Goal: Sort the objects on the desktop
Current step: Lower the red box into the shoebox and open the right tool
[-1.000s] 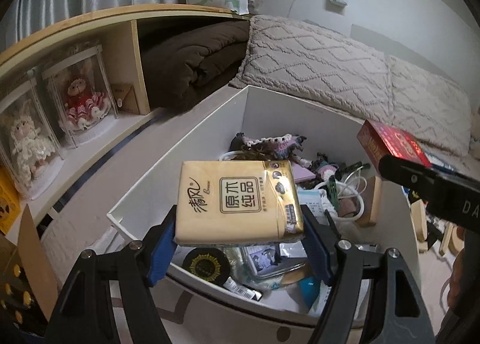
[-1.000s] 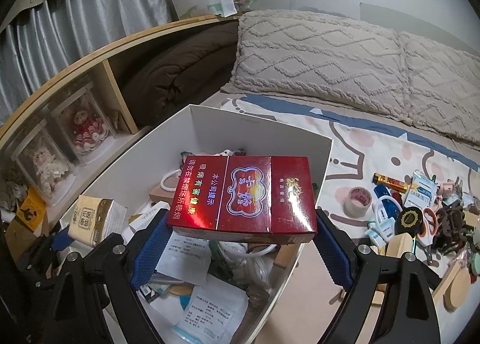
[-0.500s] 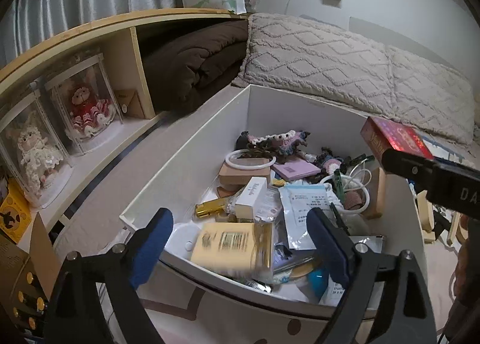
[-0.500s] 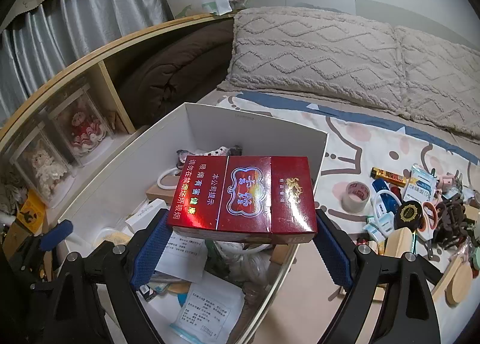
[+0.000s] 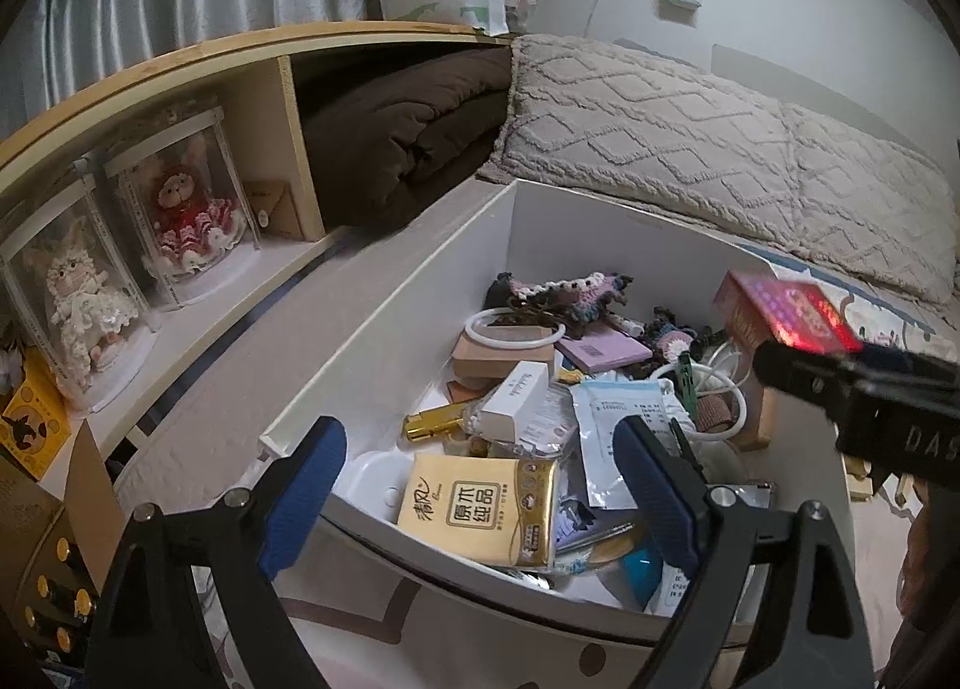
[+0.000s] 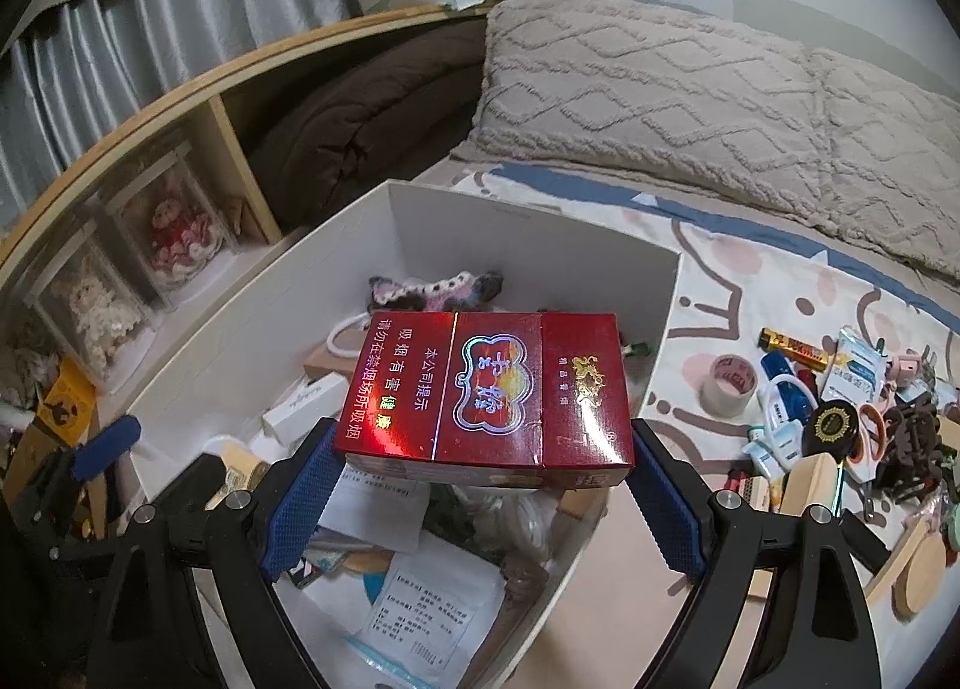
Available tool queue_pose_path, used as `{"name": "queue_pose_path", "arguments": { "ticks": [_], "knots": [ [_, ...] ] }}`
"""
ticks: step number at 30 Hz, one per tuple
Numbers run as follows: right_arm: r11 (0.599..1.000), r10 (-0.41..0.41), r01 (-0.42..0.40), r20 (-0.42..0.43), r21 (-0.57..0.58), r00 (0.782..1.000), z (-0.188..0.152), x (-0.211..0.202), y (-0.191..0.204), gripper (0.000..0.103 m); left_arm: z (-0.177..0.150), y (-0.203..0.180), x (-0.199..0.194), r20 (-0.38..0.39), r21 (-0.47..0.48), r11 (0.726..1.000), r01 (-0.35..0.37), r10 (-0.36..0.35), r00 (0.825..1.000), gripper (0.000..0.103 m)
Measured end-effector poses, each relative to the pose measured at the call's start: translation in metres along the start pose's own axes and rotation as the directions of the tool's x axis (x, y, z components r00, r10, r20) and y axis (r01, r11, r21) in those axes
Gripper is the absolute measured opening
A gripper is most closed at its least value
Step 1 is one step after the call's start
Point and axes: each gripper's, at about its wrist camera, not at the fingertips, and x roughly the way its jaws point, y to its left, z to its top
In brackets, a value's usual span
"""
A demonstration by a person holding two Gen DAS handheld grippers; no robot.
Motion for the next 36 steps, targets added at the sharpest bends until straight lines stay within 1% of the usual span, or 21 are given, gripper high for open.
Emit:
{"name": "queue_pose_path", "arguments": {
  "ticks": [5,9,14,17,22,30,36],
  "knots": [
    [1.0,0.001,-0.002,-0.046,-0.024,0.999,-0.005,0.007,0.008,0.091,0.002,0.005,-0.003,0.017,-0.027,0.999,-0.02,0.02,1.0,0.091],
    [0.999,-0.012,0.009,-0.077,-0.043,0.997,-0.008,0.013,0.012,0.091,0.002,0.006,-0.005,0.025,-0.033,0.999,-0.016,0.017,1.0,0.091],
    [1.0,-0.012,0.011,-0.088,-0.007,0.996,-0.006,0.018,0.005,0.091,0.003,0.005,-0.005,0.025,-0.031,0.999,-0.017,0.018,1.0,0.091],
    [1.0,-0.006,0.006,-0.083,-0.007,0.997,-0.007,0.017,0.003,0.091,0.002,0.004,-0.004,0.022,-0.03,0.999,-0.021,0.022,1.0,0.091],
    [0.999,-0.039,0.035,-0.079,-0.042,0.996,-0.008,0.017,0.009,0.091,0.003,0.004,-0.005,0.024,-0.031,0.999,-0.021,0.022,0.999,0.091],
    [0.999,-0.038,0.035,-0.074,-0.041,0.997,-0.008,0.015,0.008,0.091,0.003,0.005,-0.006,0.026,-0.031,0.999,-0.02,0.021,0.999,0.091],
    [0.997,-0.045,0.041,-0.055,-0.066,0.997,-0.011,0.006,0.007,0.092,0.003,0.004,-0.006,0.03,-0.032,0.999,-0.023,0.024,0.999,0.091]
  ]
}}
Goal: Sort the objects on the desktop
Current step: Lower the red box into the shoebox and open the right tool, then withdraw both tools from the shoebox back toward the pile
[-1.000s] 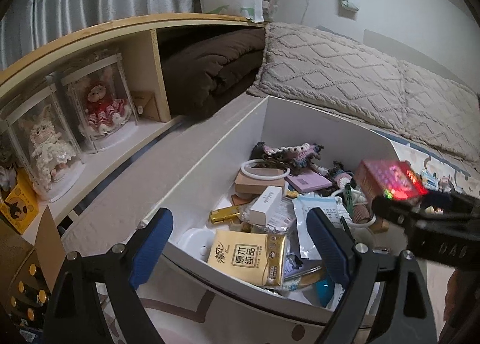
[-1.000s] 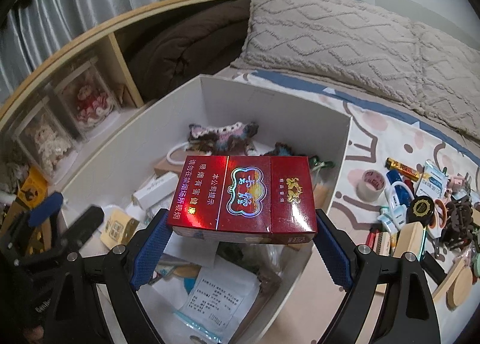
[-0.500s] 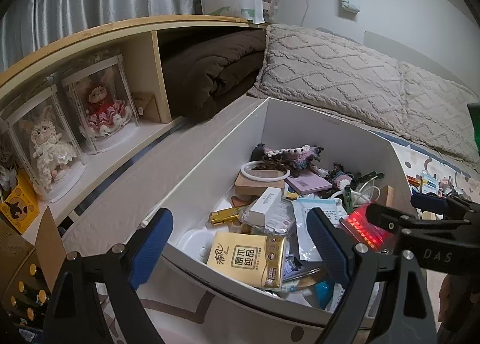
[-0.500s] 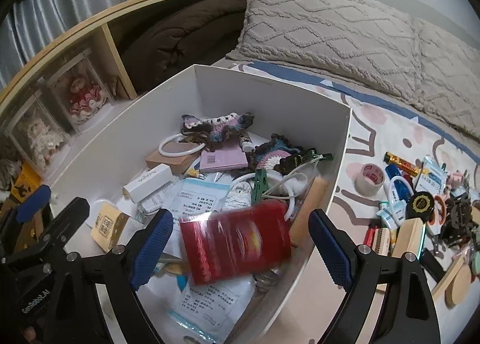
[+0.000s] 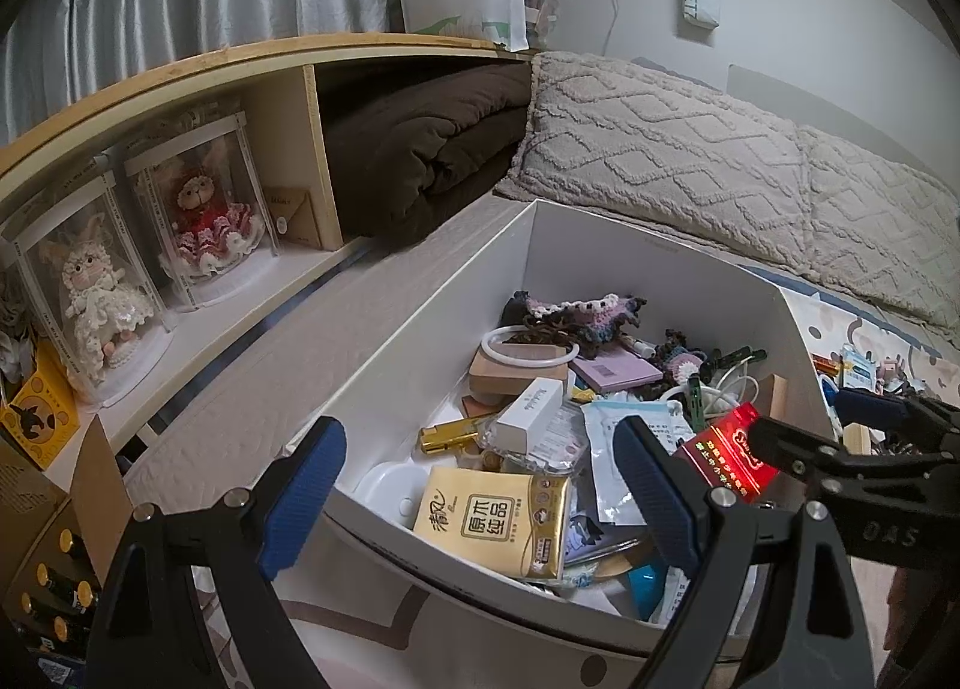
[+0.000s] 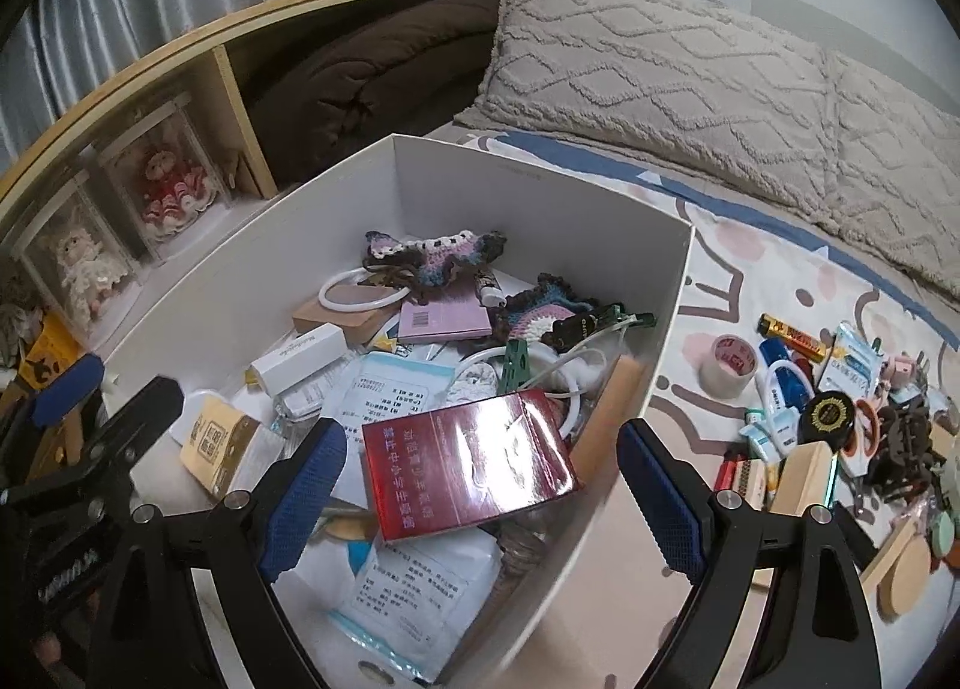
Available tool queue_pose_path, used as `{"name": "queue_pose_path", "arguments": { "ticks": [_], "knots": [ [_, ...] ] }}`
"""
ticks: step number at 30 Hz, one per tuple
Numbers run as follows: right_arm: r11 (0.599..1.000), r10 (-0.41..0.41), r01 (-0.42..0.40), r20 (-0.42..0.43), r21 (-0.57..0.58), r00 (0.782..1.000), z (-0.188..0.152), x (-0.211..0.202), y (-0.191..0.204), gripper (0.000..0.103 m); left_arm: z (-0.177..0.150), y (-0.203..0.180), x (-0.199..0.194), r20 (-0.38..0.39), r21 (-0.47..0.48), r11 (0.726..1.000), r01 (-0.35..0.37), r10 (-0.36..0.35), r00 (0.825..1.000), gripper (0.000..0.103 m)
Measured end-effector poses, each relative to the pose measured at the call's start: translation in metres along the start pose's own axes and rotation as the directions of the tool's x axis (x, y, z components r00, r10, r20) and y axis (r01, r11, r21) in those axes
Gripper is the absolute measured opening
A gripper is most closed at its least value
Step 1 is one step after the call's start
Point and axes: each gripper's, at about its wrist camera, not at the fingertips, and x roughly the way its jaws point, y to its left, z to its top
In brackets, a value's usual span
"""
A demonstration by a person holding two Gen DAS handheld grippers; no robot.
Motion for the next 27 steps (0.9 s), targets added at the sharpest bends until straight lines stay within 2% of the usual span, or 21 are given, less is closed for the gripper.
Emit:
{"name": "queue_pose_path", "arguments": {
  "ticks": [13,14,15,16,17,18,19,27],
  "knots": [
    [1.0,-0.025,0.026,0.059,-0.016,0.998,-0.016,-0.029,-0.02,0.092,0.002,-0.008,-0.002,0.008,0.016,0.999,0.029,-0.029,1.0,0.091],
    [0.999,-0.028,0.03,0.063,-0.016,0.998,-0.017,-0.031,-0.021,0.092,0.002,-0.01,-0.003,0.009,0.018,0.999,0.026,-0.027,1.0,0.093],
    [0.999,-0.034,0.036,0.069,-0.018,0.997,-0.019,-0.033,-0.023,0.092,0.002,-0.011,-0.003,0.01,0.019,1.0,0.022,-0.023,1.0,0.103],
    [0.999,-0.041,0.043,0.075,-0.023,0.996,-0.02,-0.035,-0.025,0.092,0.002,-0.012,-0.003,0.015,0.019,1.0,0.018,-0.018,1.0,0.103],
    [0.998,-0.048,0.05,0.082,-0.028,0.996,-0.021,-0.038,-0.027,0.093,0.003,-0.013,-0.004,0.019,0.021,1.0,0.018,-0.018,1.0,0.103],
    [0.998,-0.054,0.057,0.087,-0.029,0.995,-0.022,-0.04,-0.029,0.1,0.003,-0.014,-0.004,0.02,0.022,1.0,0.019,-0.02,1.0,0.103],
    [0.998,-0.061,0.064,0.094,-0.027,0.994,-0.024,-0.043,-0.032,0.103,0.003,-0.015,-0.005,0.022,0.021,1.0,0.021,-0.021,1.0,0.103],
    [0.996,-0.091,0.09,0.132,0.009,0.987,-0.031,-0.061,-0.056,0.103,0.004,-0.021,-0.007,0.031,0.02,1.0,0.017,-0.017,0.999,0.103]
  ]
}}
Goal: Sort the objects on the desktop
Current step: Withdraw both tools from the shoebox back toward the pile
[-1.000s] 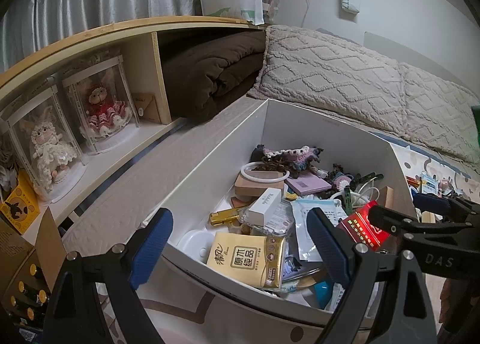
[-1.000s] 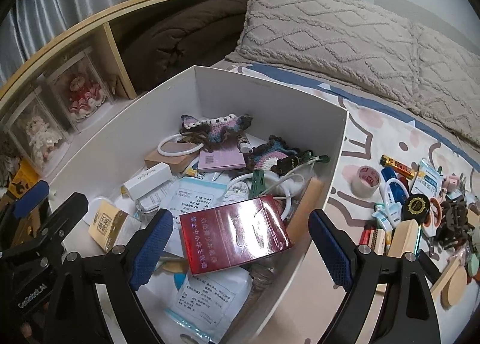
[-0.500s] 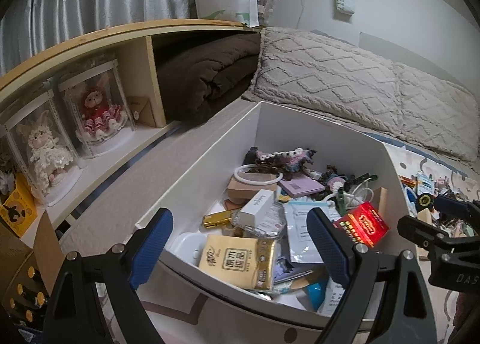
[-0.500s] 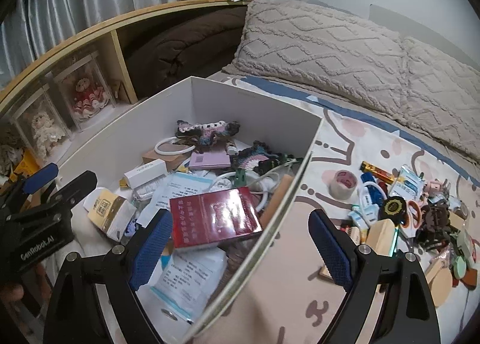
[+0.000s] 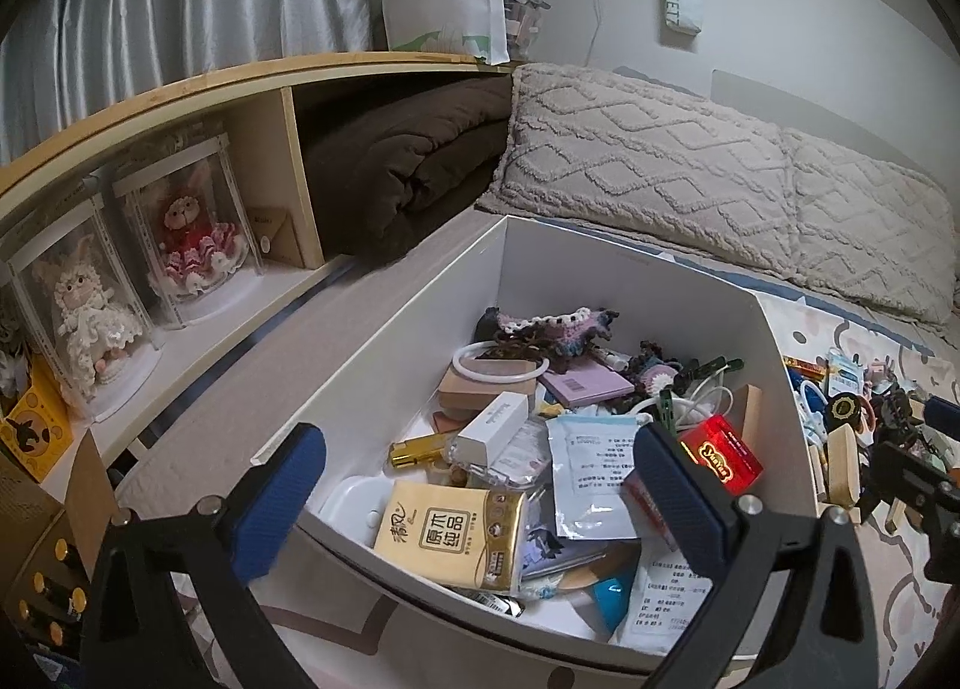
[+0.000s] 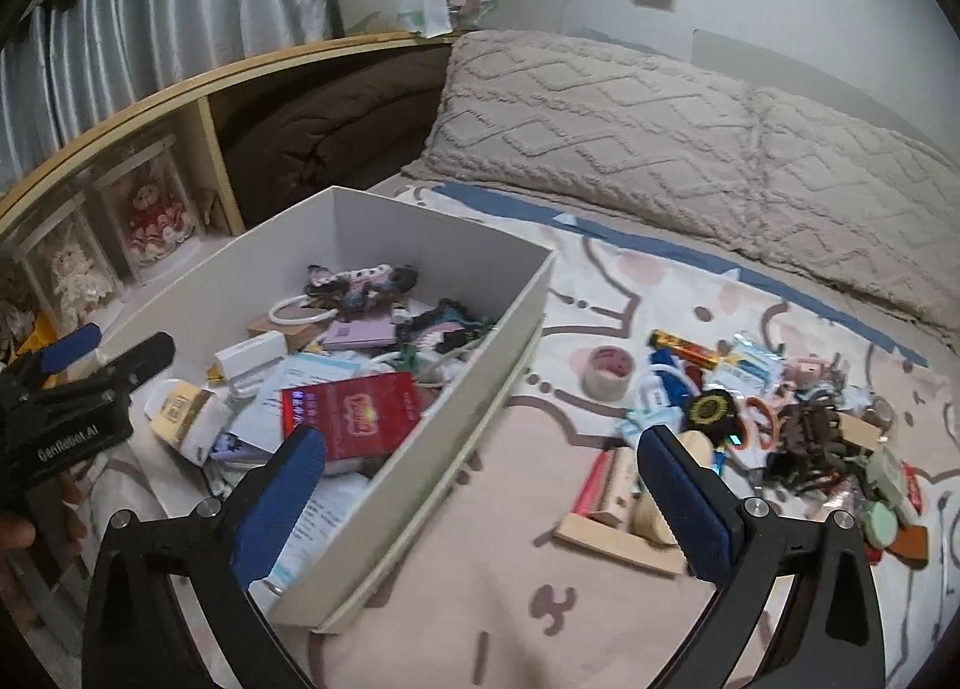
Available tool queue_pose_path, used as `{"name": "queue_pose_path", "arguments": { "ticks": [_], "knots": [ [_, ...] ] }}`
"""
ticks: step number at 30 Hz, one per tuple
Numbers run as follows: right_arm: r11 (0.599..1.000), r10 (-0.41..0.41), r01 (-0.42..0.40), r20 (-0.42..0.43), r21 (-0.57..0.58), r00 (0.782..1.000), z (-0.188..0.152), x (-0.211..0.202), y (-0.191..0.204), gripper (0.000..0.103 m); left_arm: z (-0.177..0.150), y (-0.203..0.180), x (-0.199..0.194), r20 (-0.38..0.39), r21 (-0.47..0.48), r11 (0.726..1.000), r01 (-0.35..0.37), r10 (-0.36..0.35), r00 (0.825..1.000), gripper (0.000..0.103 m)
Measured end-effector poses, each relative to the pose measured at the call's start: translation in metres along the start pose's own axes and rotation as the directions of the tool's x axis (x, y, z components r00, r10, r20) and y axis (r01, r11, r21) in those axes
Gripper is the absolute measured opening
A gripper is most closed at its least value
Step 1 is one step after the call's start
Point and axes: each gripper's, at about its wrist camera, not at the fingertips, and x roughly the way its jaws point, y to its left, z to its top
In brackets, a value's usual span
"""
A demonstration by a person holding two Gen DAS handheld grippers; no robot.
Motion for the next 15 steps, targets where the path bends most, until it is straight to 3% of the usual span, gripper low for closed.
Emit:
{"name": "queue_pose_path", "arguments": {
  "ticks": [15],
  "knots": [
    [0.999,-0.048,0.046,0.072,0.018,0.996,-0.008,-0.023,-0.031,0.103,0.004,-0.018,-0.007,0.018,0.009,1.0,0.028,-0.028,0.999,0.103]
  ]
}}
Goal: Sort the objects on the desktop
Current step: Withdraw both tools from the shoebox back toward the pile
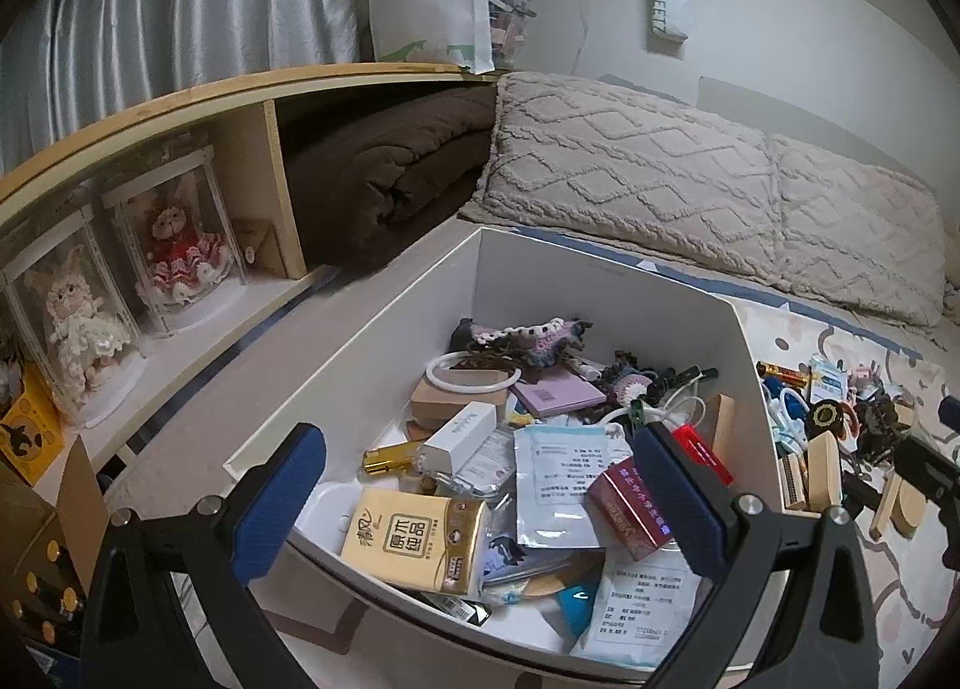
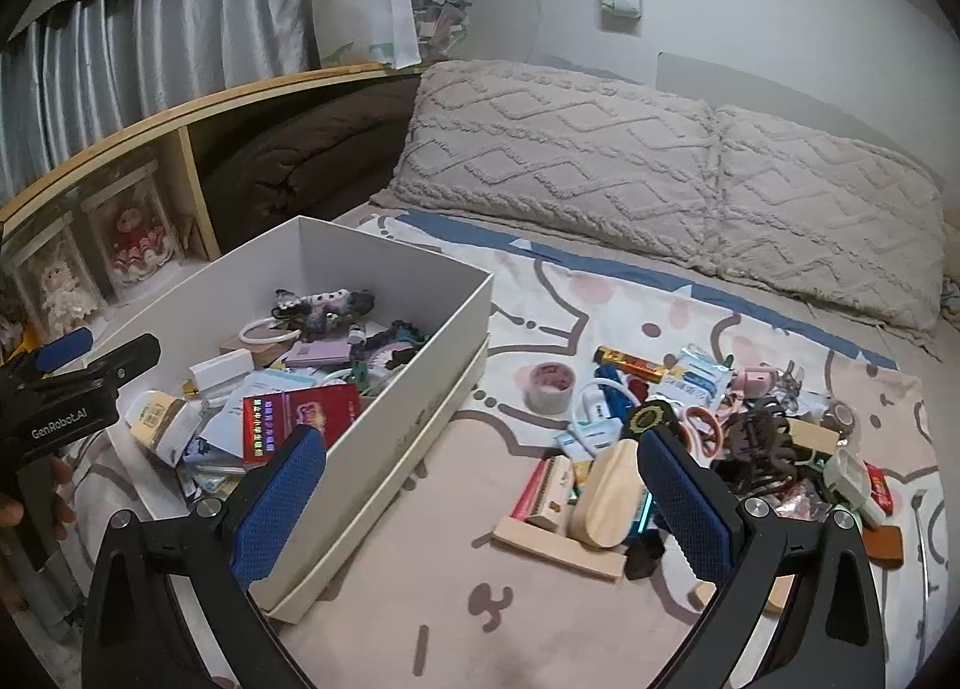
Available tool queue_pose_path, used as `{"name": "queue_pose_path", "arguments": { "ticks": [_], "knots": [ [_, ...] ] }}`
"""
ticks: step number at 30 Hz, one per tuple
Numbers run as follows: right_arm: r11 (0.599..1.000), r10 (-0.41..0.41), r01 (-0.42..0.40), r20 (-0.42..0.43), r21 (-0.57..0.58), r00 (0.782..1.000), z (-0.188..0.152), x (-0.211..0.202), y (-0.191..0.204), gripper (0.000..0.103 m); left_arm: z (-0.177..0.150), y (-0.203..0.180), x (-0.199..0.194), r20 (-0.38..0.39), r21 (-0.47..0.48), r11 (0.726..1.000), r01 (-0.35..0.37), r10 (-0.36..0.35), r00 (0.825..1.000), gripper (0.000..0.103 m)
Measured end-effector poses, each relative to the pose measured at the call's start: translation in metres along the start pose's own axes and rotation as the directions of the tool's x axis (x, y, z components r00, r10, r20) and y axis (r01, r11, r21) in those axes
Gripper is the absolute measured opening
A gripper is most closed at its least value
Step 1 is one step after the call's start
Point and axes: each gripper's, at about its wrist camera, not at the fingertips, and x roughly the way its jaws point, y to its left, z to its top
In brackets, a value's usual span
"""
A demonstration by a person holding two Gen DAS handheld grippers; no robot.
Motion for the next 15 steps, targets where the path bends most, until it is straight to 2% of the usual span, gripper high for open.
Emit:
{"name": "queue_pose_path", "arguments": {
  "ticks": [15],
  "knots": [
    [0.996,-0.059,0.058,0.023,0.071,0.998,-0.014,-0.019,-0.047,0.103,0.0,-0.037,-0.003,0.012,0.07,0.997,0.044,-0.045,0.999,0.103]
  ]
}}
